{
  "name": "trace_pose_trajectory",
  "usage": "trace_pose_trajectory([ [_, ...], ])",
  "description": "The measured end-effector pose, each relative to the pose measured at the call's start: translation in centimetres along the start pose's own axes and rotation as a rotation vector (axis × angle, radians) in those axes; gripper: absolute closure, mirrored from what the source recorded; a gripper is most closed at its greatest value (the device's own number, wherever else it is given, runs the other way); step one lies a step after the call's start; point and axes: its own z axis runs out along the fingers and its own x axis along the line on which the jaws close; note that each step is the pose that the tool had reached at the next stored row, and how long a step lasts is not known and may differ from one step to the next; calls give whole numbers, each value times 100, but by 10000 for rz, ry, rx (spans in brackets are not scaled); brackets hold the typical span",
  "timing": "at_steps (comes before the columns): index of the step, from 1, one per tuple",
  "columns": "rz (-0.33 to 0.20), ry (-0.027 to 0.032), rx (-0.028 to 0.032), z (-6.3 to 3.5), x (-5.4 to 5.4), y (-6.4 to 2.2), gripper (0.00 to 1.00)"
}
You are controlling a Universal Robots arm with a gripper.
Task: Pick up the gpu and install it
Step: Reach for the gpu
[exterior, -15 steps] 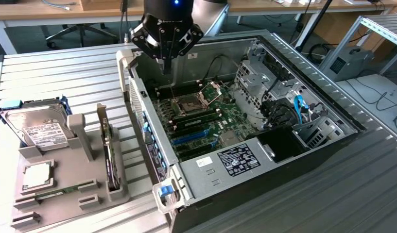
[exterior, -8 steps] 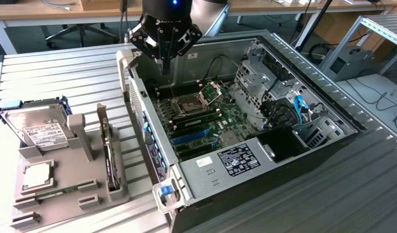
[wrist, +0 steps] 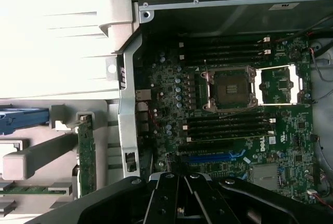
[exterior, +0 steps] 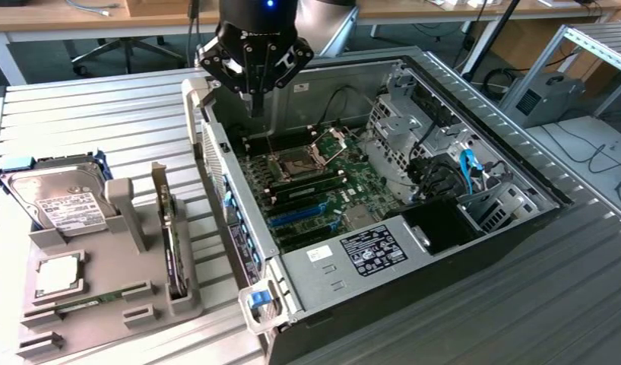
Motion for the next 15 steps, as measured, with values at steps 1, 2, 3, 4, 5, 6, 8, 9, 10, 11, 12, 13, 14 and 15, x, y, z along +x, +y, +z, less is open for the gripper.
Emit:
trace_pose_trajectory([
  [1, 0, -1, 0, 0, 4, 0, 89],
  [2, 0, 0, 0, 0, 7, -1, 89],
  [3, 0, 0, 0, -1, 11, -1, 89],
  [4, 0, 0, 0, -1, 14, -1, 89],
  [5, -1, 0, 0, -1, 19, -1, 89],
  [6, 0, -1, 0, -1, 21, -2, 89],
  [8, 0, 0, 0, -1, 29, -2, 89],
  [9, 0, 0, 0, -1, 32, -3, 89],
  [10, -1, 0, 0, -1, 35, -3, 89],
  [11, 0, 0, 1, -1, 38, -3, 89],
  [12, 0, 0, 0, -1, 41, -3, 89],
  [13, 0, 0, 0, -1, 44, -3, 89],
  [14, 0, 0, 0, -1, 47, -4, 89],
  [15, 0, 0, 1, -2, 50, -4, 89],
])
